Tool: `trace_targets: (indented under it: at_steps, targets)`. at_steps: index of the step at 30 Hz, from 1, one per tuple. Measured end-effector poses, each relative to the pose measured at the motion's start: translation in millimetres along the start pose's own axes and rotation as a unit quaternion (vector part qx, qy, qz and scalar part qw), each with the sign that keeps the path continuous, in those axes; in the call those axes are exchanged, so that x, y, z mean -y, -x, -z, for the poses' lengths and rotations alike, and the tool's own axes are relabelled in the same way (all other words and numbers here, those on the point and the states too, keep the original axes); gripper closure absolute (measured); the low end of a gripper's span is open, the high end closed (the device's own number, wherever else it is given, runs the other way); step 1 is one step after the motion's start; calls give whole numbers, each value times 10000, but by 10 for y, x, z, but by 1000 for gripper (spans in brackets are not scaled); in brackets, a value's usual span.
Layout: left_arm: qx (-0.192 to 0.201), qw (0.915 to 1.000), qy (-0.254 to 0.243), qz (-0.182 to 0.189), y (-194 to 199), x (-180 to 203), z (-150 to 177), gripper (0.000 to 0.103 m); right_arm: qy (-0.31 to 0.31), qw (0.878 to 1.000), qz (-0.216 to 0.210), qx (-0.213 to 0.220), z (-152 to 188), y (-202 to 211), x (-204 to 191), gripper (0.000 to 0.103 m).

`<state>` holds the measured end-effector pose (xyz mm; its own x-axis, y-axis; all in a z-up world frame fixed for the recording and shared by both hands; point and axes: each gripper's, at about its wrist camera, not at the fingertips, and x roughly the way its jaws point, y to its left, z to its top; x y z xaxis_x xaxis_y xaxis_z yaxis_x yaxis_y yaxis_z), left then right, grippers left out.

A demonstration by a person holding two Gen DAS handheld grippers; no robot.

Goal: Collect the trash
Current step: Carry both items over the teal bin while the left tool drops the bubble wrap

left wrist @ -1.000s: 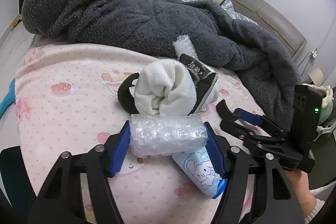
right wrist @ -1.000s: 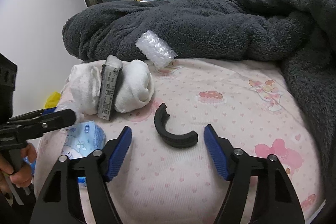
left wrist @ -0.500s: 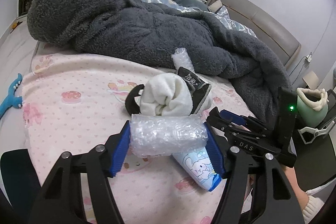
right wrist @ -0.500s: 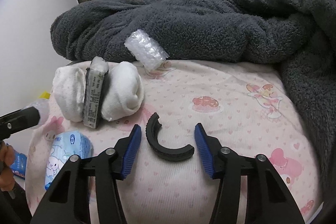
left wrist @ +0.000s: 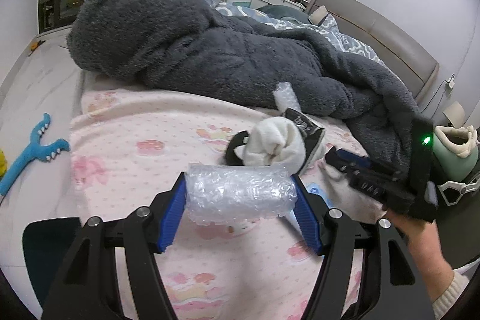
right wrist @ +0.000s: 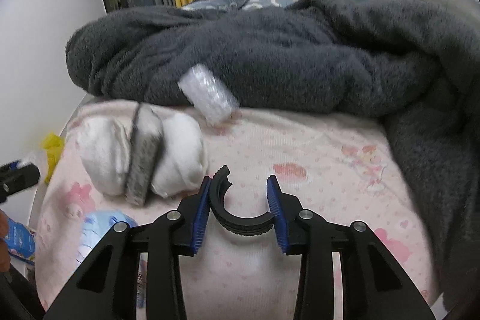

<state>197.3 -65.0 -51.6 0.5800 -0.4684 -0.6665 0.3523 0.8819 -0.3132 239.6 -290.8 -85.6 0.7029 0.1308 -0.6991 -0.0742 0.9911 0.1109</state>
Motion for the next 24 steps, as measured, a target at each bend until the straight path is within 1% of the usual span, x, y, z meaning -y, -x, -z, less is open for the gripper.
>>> trace_targets:
  at_steps: [4,9,13,24]
  targets:
    - [10,9999,26,-125,77,-143,15,34,-33,9999,8,109,-114,76,-62,65]
    - [0,9995,65,-305,159,-319,55,34,-54,9996,-95,264,-249,173,-165,65]
    - [-33,9989,58,-458,212,-439,100,34,32,9990,-204,389,-338,262,-331,65]
    - [-237,9957,39,-892,289,-782,293,34,363,9959,-672,486,-448,367,-907,65]
